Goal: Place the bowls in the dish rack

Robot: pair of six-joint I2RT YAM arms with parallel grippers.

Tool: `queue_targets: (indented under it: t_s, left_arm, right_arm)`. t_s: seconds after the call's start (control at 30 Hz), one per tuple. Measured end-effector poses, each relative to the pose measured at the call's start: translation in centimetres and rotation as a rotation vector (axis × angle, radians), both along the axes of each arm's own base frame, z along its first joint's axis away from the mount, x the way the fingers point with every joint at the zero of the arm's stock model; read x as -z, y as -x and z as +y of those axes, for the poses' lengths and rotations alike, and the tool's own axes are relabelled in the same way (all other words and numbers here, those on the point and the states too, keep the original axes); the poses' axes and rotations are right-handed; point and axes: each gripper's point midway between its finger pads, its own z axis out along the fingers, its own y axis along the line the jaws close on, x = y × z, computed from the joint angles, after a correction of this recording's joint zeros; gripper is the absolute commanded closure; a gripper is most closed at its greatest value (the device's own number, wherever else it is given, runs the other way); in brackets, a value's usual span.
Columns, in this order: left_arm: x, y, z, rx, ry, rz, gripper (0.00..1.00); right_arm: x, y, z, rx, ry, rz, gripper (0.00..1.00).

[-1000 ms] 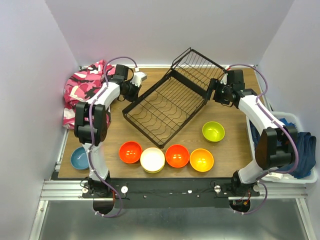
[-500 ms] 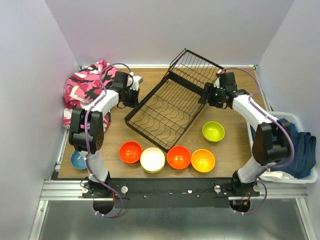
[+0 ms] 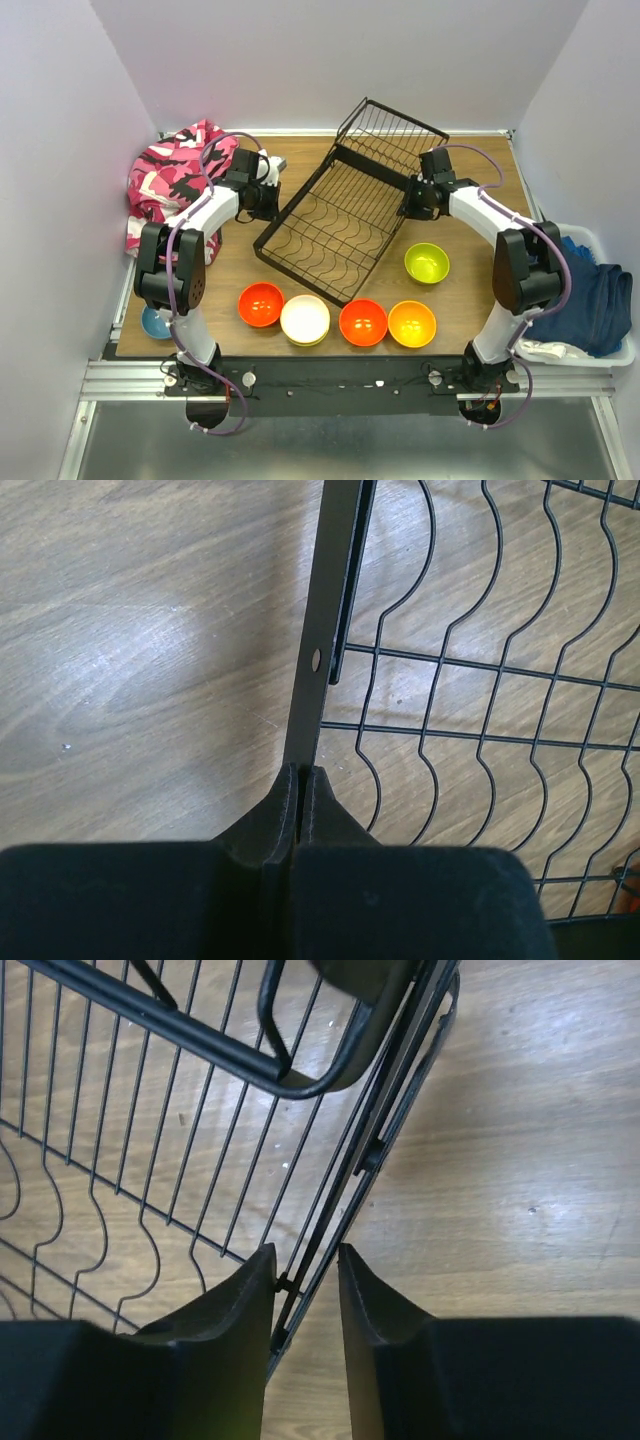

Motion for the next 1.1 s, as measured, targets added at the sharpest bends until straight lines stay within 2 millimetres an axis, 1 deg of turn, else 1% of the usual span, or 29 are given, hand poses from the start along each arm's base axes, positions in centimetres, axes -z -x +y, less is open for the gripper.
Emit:
queue_targets:
  t_s: [0.03, 0.13, 0.33, 0.67, 0.83, 0.93, 0.97, 1.1]
  left_arm:
    - [0.0, 0.0, 0.0, -0.004, 0.003, 0.003, 1.00]
    - [0.0, 0.1, -0.2, -0.012, 0.008, 0.010, 1.00]
    - [0.0, 0.6, -0.8, -0.011, 0.026, 0.033, 1.00]
    - [0.0, 2.1, -2.1, 0.060, 0.067, 0.071, 1.00]
    - [0.0, 3.0, -3.7, 0.120, 0.059, 0.069, 1.00]
    - [0.0, 3.7, -4.7, 0.147, 0.051, 0.070, 1.00]
    - [0.0, 4.1, -5.3, 0.165, 0.044, 0.069, 1.00]
    - [0.0, 4.7, -6.3, 0.196, 0.032, 0.065, 1.00]
  right_arm:
    - [0.0, -0.1, 0.0, 0.009, -0.001, 0.001, 0.79]
    - [-0.1, -0.7, -0.4, 0.038, 0.025, -0.009, 0.91]
    - [-0.4, -2.2, -0.9, 0.064, 0.066, -0.041, 0.99]
    - [-0.6, -3.4, -1.4, -0.005, 0.156, -0.091, 0.99]
    - [-0.7, -3.8, -2.0, -0.048, 0.219, -0.120, 0.99]
    - [-0.8, -4.1, -2.8, -0.069, 0.269, -0.136, 0.99]
    - [-0.8, -4.3, -3.1, -0.081, 0.290, -0.142, 0.99]
    - [-0.7, -4.6, -3.6, -0.116, 0.338, -0.156, 0.99]
